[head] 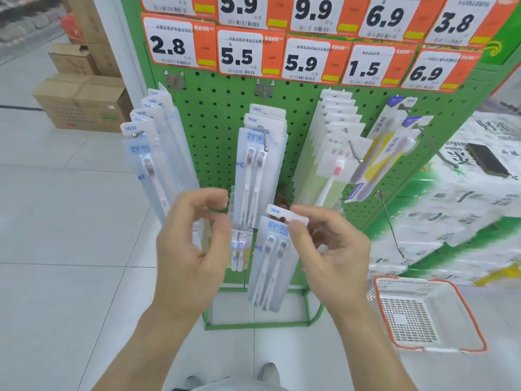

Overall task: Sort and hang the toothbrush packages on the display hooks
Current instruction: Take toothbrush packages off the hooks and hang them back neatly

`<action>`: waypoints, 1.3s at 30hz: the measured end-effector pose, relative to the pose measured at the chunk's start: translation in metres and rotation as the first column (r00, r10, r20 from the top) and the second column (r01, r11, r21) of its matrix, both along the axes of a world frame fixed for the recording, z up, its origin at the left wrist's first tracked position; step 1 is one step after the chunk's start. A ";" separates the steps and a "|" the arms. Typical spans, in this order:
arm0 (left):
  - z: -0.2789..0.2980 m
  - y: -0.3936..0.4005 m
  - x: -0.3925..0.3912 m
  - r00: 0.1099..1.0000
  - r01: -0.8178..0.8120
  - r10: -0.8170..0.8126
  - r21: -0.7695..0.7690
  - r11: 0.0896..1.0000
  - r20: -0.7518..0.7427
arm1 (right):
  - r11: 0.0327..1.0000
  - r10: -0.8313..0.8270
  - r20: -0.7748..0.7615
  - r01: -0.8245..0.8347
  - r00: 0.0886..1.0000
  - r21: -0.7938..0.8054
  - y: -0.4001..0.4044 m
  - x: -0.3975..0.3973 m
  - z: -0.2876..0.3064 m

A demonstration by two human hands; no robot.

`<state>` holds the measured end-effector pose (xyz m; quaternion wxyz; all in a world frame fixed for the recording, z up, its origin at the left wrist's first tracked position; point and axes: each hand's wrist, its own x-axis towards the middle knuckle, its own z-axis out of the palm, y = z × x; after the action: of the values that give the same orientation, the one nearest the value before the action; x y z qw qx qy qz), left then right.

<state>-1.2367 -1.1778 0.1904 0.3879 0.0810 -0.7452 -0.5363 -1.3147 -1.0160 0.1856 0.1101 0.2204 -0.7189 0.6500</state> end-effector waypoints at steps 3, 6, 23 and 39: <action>-0.035 0.015 0.011 0.916 0.251 -0.305 0.219 0.943 0.260 | 0.994 0.081 0.137 -0.071 0.987 -0.078 -0.004 0.000 -0.013; -0.047 0.014 0.011 0.828 0.332 -0.459 0.376 0.865 0.323 | 0.982 0.145 0.260 -0.107 0.955 -0.155 -0.015 -0.001 -0.025; -0.069 0.025 0.009 0.768 0.191 -0.554 0.712 0.675 0.320 | 0.963 0.263 0.623 -0.161 0.736 -0.216 -0.002 -0.008 -0.039; -0.075 0.029 0.027 0.612 0.224 -0.718 0.798 0.559 0.331 | 0.935 0.350 0.690 -0.280 0.633 -0.218 0.012 -0.018 -0.050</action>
<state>-1.2099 -1.1493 0.1157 -0.1155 0.1739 -0.5631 -0.7996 -1.3323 -1.0039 0.1356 -0.2853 0.0653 -0.6241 0.7244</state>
